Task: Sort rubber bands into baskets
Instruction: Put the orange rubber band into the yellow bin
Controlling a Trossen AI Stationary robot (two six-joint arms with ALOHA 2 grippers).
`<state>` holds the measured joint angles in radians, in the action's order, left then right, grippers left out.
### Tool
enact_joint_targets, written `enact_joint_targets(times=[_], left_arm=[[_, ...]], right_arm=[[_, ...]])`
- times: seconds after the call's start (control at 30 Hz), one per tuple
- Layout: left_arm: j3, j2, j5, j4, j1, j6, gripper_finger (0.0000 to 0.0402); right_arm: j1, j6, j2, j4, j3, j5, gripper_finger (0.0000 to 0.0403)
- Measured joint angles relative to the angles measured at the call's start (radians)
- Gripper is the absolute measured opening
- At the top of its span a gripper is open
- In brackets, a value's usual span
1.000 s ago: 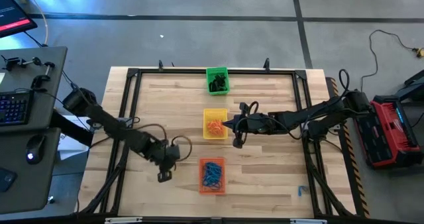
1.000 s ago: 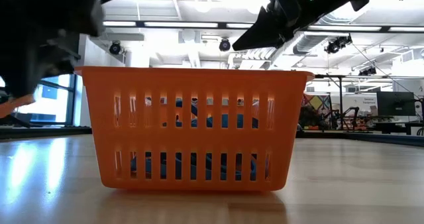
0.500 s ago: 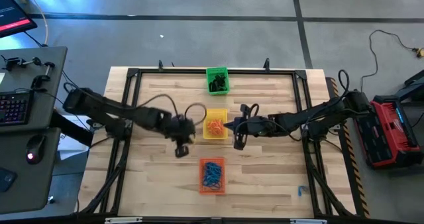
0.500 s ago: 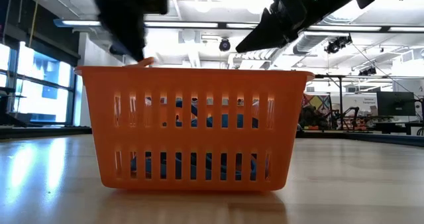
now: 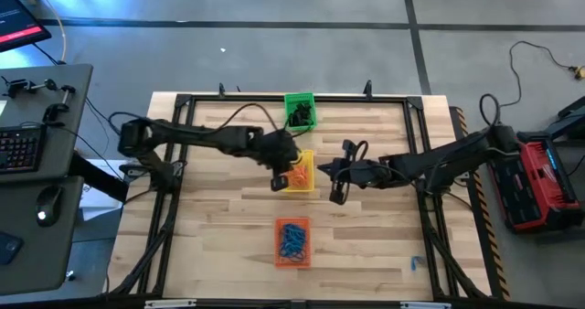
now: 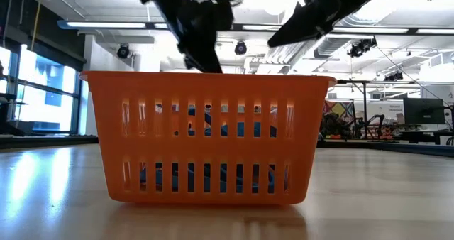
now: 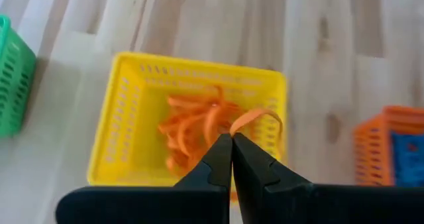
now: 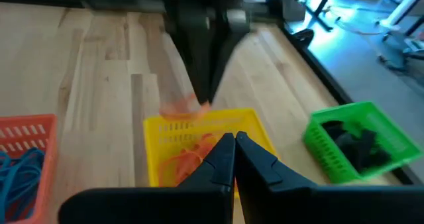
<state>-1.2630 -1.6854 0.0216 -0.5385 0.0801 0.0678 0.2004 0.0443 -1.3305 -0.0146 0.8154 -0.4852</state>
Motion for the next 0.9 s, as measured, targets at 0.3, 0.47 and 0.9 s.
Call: enact_joint_targets(times=[0.3,0.47,0.9], left_arm=[[-0.124,-0.183,0.0,-0.01,0.058,-0.131,0.0],[-0.134,-0.23,0.001,-0.023,0.067,-0.15,0.0],[-0.133,-0.288,0.001,-0.028,0.07,-0.158,0.002]], right_arm=[[0.055,0.028,0.073,-0.116,0.0,-0.099,0.0],[0.085,0.068,0.074,-0.16,0.0,-0.149,0.0],[0.134,0.116,0.074,-0.185,0.0,-0.199,0.0]])
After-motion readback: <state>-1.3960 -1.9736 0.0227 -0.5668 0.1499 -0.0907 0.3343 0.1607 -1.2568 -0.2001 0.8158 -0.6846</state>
